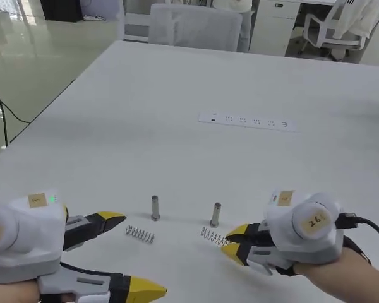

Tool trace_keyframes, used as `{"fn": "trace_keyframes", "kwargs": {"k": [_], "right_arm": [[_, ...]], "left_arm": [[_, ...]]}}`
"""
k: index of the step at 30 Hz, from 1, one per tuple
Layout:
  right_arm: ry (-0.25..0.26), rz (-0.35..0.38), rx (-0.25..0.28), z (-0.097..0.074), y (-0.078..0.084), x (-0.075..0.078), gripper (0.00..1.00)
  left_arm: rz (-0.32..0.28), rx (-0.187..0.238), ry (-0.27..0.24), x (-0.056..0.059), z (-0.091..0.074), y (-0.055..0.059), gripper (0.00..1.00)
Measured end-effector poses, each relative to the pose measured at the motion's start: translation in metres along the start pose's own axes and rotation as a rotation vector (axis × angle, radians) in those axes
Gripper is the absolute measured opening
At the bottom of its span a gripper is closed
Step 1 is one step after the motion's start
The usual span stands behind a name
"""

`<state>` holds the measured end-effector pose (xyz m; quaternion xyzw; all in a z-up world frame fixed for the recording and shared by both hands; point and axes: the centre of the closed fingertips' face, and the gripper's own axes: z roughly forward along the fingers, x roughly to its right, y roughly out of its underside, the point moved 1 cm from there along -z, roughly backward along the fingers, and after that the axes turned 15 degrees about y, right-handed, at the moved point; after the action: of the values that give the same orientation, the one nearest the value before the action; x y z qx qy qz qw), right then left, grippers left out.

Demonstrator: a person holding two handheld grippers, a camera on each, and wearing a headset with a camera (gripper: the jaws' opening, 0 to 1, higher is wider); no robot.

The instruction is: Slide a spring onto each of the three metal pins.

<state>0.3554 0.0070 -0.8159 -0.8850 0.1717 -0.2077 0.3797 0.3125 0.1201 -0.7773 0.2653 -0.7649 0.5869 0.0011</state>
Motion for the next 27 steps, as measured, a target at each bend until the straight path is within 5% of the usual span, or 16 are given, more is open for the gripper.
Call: {"fn": "trace_keyframes", "kwargs": {"k": [12,27], "right_arm": [[-0.097,-0.140,0.043,-0.026,-0.002,-0.012,0.08],[-0.162,-0.243,0.113,-0.046,-0.012,-0.024,0.07]], "left_arm": [[0.042,-0.052,0.106,0.012,0.025,-0.006,0.77],[0.109,-0.103,0.274,0.029,0.069,-0.022,0.45]]}}
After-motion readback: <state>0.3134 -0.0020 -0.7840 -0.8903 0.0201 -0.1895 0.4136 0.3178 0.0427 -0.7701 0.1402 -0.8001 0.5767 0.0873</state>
